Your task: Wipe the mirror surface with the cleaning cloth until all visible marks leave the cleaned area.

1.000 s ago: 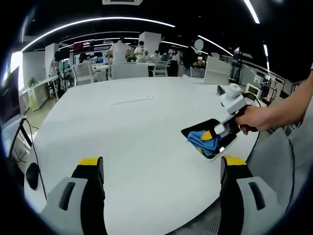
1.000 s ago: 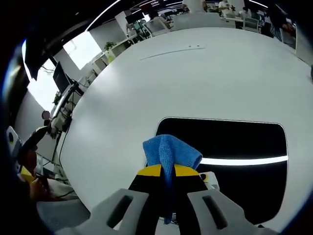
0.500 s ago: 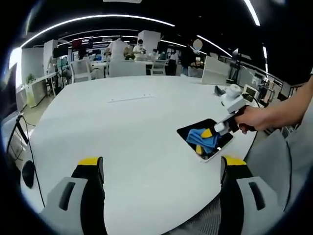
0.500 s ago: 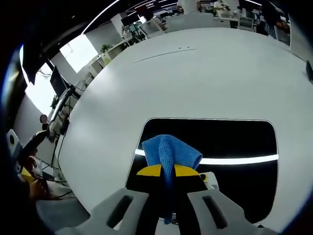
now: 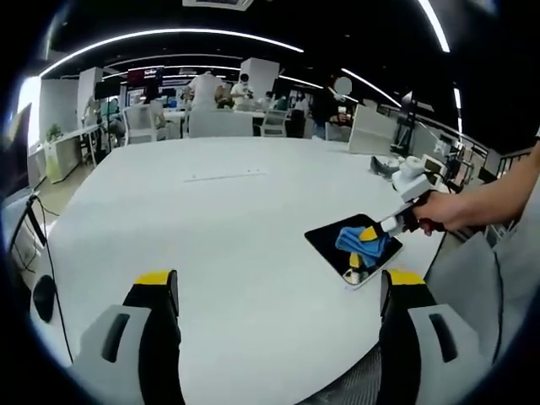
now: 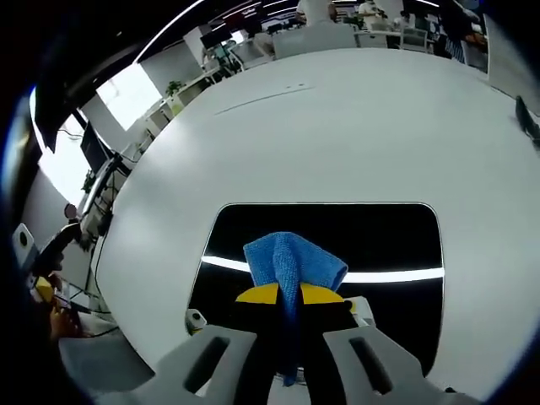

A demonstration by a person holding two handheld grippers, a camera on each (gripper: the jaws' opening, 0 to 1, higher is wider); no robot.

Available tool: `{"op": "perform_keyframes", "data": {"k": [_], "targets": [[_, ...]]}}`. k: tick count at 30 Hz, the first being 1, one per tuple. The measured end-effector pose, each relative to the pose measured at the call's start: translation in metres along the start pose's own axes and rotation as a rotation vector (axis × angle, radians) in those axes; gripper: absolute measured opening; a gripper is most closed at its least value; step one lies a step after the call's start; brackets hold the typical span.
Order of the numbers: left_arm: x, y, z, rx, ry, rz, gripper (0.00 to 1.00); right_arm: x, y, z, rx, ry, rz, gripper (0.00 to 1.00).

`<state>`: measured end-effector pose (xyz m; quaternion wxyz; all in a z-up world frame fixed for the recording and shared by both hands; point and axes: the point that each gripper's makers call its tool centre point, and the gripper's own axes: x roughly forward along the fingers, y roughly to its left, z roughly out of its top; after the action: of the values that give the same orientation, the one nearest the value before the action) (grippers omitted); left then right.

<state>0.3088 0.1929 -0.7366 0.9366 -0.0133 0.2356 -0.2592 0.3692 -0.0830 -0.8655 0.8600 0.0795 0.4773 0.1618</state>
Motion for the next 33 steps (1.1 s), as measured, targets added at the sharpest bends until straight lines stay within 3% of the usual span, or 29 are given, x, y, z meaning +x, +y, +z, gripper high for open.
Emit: {"op": "perform_keyframes", "data": {"k": [17, 23, 26, 28, 33], "targets": [[0.004, -0.01, -0.001, 0.002, -0.005, -0.029, 0.99, -0.012, -0.029, -0.002, 0.011, -0.007, -0.023, 0.02], [0.004, -0.009, 0.004, -0.023, -0.038, -0.027, 0.99, -0.016, -0.038, -0.003, 0.005, -0.003, -0.037, 0.02], [0.006, -0.007, 0.0, -0.016, -0.02, -0.025, 0.99, -0.018, -0.044, -0.003, 0.008, -0.004, -0.046, 0.02], [0.007, -0.009, -0.01, -0.02, 0.024, -0.041, 0.97, -0.02, -0.049, -0.003, 0.021, -0.01, -0.051, 0.02], [0.006, -0.009, -0.015, -0.027, 0.018, -0.031, 0.96, -0.023, -0.055, -0.003, 0.035, -0.018, -0.053, 0.02]]}}
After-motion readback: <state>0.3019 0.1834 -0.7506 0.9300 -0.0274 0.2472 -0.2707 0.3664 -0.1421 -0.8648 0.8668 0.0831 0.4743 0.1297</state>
